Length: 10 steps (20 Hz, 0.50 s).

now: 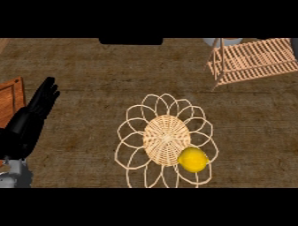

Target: Pick the cupcake from the placemat and place it in the tiered shelf

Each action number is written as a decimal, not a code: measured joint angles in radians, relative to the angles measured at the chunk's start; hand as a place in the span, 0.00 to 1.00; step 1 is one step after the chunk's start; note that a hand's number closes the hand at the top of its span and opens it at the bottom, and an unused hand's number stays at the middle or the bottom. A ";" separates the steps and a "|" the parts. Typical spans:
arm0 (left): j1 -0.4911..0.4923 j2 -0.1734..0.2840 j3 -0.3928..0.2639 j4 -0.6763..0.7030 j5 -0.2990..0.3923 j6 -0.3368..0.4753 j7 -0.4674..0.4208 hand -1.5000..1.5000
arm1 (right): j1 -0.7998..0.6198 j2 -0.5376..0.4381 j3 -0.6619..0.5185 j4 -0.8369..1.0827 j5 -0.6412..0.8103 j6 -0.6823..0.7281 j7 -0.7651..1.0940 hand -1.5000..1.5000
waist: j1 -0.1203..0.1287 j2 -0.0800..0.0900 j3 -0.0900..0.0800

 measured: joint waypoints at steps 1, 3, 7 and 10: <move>-0.002 0.003 0.002 -0.003 0.005 -0.005 0.005 0.50 | 0.005 -0.004 -0.011 0.018 0.007 -0.028 0.012 1.00 | 0.001 0.001 0.000; 0.000 0.002 0.004 0.008 0.005 -0.008 -0.008 0.50 | -0.004 -0.019 -0.040 0.037 0.012 -0.068 0.051 1.00 | 0.001 0.002 0.000; -0.021 0.003 0.005 0.012 0.000 0.000 0.006 0.50 | 0.013 -0.063 -0.043 0.065 0.085 -0.163 0.136 0.00 | 0.000 0.003 -0.001; -0.014 0.004 0.004 0.012 -0.003 -0.003 -0.002 0.50 | 0.025 -0.148 0.071 0.102 0.232 -0.114 0.146 0.00 | 0.002 0.005 -0.003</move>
